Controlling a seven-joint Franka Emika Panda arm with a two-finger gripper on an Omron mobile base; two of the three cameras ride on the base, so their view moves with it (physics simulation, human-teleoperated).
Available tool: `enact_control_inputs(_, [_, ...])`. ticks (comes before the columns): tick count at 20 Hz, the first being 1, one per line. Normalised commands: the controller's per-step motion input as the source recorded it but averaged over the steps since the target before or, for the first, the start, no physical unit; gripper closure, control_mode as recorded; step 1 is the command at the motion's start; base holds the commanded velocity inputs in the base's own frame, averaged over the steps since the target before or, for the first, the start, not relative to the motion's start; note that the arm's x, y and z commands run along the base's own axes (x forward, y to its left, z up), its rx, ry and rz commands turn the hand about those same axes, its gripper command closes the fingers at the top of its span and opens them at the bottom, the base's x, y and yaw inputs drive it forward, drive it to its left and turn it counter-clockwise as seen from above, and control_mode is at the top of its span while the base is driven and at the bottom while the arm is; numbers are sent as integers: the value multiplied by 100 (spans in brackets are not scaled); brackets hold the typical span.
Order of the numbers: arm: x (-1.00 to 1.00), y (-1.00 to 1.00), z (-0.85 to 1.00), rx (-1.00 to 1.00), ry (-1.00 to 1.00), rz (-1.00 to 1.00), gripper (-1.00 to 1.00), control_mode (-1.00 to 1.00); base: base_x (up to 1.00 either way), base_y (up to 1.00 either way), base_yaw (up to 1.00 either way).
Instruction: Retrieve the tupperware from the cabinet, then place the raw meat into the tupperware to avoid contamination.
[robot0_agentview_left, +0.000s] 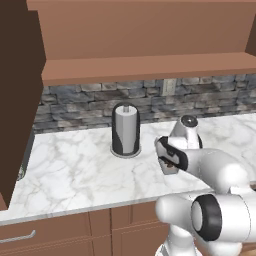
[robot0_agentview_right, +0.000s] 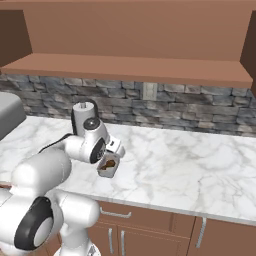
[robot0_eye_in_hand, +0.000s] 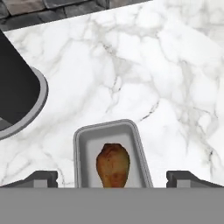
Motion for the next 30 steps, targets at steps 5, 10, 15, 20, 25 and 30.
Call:
enact_control_inputs(5, [-35,-1,42,2,-2,0,-100,-100,0,0,0])
enact_control_inputs(10, [-41,-1,44,3,-3,0,-100,-100,0,0,0])
enact_control_inputs(15, [-53,0,41,3,-5,0,-100,-100,0,0,0])
enact_control_inputs(20, [-53,0,42,3,-2,0,-100,-100,0,0,0])
enact_control_inputs(25, [-48,0,56,3,0,1,-100,-100,0,0,0])
enact_control_inputs(30, [-44,0,62,2,0,3,-100,-100,0,0,0])
